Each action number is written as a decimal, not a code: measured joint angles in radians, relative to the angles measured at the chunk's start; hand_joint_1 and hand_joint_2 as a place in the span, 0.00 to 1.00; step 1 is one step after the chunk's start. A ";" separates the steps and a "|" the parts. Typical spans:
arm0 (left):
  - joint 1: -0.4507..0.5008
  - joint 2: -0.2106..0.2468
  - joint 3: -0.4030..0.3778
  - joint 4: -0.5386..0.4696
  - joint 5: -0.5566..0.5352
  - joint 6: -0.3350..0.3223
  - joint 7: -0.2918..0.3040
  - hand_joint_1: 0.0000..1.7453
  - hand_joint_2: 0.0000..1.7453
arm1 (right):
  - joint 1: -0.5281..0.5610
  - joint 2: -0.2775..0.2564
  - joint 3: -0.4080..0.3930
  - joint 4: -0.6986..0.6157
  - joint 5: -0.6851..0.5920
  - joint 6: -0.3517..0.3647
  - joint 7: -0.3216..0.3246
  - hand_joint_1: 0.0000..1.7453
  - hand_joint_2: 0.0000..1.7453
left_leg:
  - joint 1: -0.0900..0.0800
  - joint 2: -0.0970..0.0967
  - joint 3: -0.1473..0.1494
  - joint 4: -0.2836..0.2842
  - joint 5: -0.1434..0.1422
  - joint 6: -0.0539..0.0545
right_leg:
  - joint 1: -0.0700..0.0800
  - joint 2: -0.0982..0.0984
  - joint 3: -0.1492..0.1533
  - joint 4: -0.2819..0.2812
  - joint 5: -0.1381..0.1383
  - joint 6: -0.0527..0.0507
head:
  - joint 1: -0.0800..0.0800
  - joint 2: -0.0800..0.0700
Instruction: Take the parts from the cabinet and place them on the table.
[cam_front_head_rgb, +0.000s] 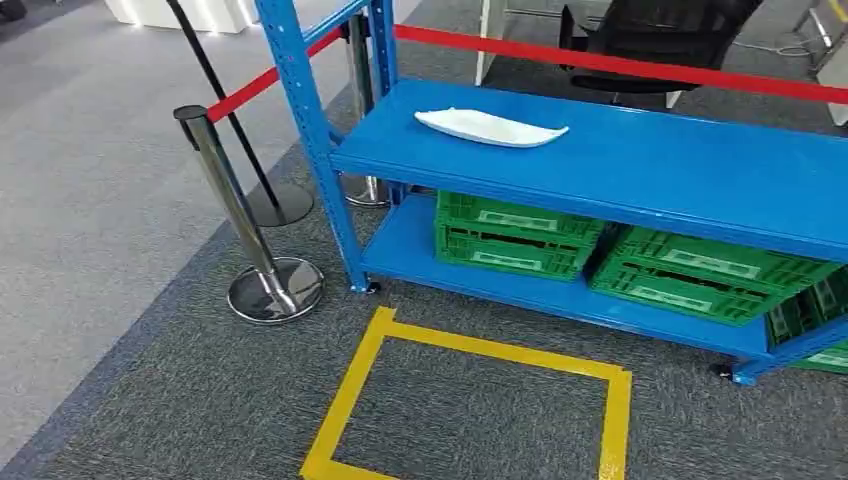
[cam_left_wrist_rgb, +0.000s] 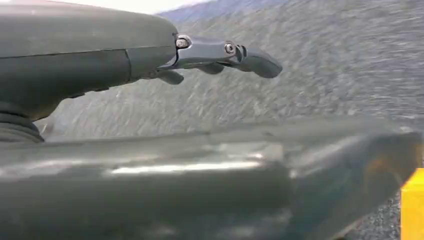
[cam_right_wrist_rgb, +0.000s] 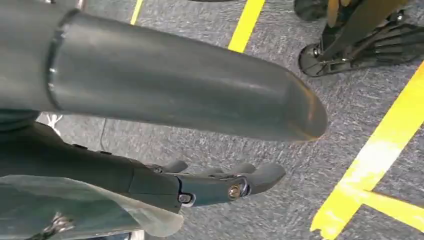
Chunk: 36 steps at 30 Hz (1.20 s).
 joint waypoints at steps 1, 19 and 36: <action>-0.003 0.000 0.000 0.000 -0.001 0.000 0.000 0.00 0.00 | 0.000 0.000 0.000 0.000 0.000 0.000 0.000 0.00 0.00 | -0.003 0.007 -0.001 0.004 -0.001 -0.001 | -0.003 0.006 -0.007 -0.001 0.004 0.006 | -0.002 0.000; -0.012 -0.014 0.060 0.002 0.154 -0.096 -0.244 0.00 0.00 | 0.015 -0.004 -0.013 0.000 -0.013 0.072 -0.131 0.00 0.00 | 0.003 0.163 0.011 0.002 -0.017 -0.030 | -0.013 -0.132 -0.008 0.007 -0.010 0.011 | 0.011 0.000; 0.000 -0.001 0.111 0.002 0.154 -0.246 -0.296 0.00 0.00 | 0.013 -0.005 -0.028 0.001 0.020 0.094 -0.173 0.00 0.00 | -0.009 0.078 -0.004 -0.010 0.004 0.023 | 0.000 -0.084 -0.042 0.067 -0.051 0.031 | 0.016 0.000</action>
